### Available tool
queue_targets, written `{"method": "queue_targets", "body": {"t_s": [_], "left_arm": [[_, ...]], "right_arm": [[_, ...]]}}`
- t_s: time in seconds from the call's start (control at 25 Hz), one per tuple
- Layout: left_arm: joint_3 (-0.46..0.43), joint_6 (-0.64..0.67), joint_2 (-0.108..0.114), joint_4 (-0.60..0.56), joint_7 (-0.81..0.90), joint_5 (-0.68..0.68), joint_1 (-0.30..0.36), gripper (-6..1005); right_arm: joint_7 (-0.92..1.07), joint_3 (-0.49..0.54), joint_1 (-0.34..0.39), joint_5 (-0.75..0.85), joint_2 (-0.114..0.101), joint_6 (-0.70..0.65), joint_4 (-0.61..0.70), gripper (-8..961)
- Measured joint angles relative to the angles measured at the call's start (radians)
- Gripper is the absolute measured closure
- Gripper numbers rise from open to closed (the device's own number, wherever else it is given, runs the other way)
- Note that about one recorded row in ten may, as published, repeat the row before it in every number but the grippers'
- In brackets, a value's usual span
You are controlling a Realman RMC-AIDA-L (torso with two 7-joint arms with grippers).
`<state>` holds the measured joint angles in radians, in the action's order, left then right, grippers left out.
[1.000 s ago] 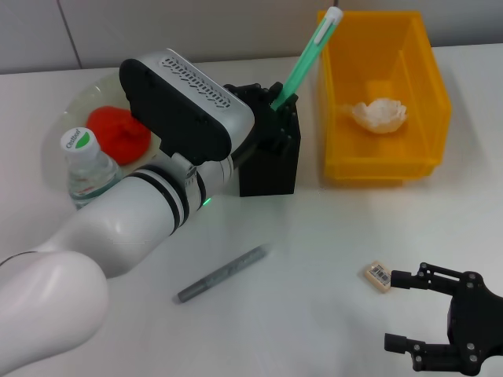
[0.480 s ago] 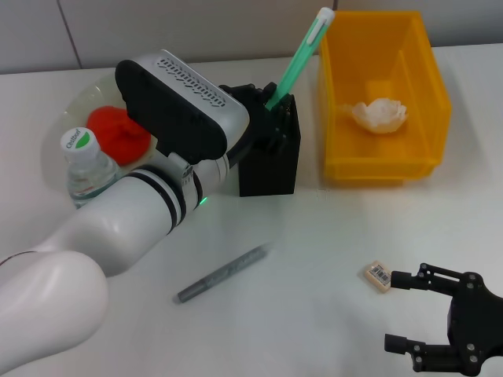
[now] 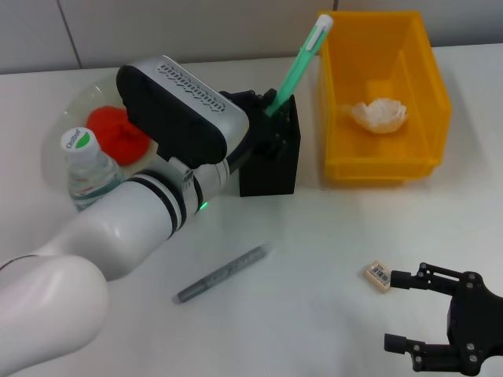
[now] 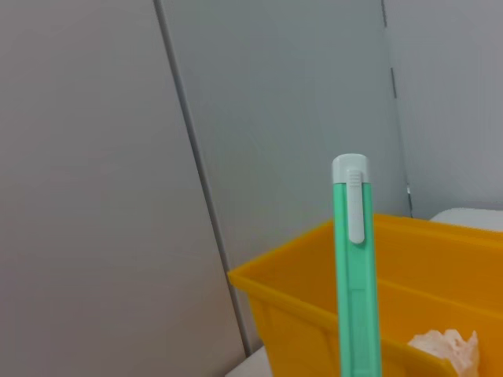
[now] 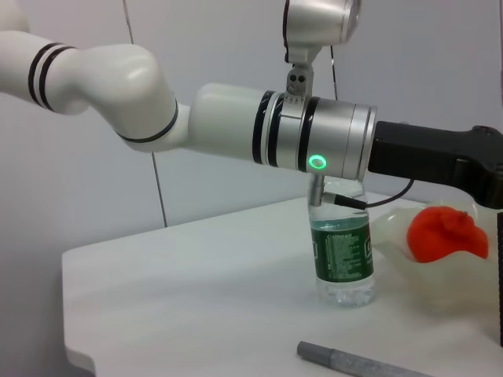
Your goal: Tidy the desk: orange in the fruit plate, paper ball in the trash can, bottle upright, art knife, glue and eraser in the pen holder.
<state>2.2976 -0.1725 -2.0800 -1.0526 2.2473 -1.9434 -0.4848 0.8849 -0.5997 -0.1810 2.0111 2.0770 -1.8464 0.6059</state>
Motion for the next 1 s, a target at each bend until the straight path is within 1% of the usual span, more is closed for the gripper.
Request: {"method": "queue_targets", "body": {"t_s": [0.32,0.56,0.76,0.92,0.96,1.0], "left_arm": [[0.002,0.0,0.0,0.0,-0.003,-0.001,0.006,760],[0.005,0.004,0.001,-0.023,-0.009,-0.003,0.012,757],[0.003,0.023,0.003,-0.051,-0.011,-0.006,0.019,562],[-0.013,0.049,0.014,-0.155,-0.029,-0.009,0.078,371],[-0.029,0.075,0.015,-0.195,-0.046,-0.01,0.102,320],[-0.065,0.127,0.016,-0.257,-0.069,-0.011,0.138,299]], "right_arm": [[0.0,0.0,0.0,0.0,-0.001,-0.003,0.001,137],[0.0,0.0,0.0,0.0,-0.003,-0.003,0.001,137],[0.0,0.001,0.002,0.0,-0.003,-0.006,0.0,137],[0.001,0.005,0.005,0.0,-0.003,-0.008,0.004,137],[0.001,0.006,0.006,0.0,-0.003,-0.008,0.004,137],[0.002,0.008,0.006,0.0,-0.003,-0.008,0.004,137]]}}
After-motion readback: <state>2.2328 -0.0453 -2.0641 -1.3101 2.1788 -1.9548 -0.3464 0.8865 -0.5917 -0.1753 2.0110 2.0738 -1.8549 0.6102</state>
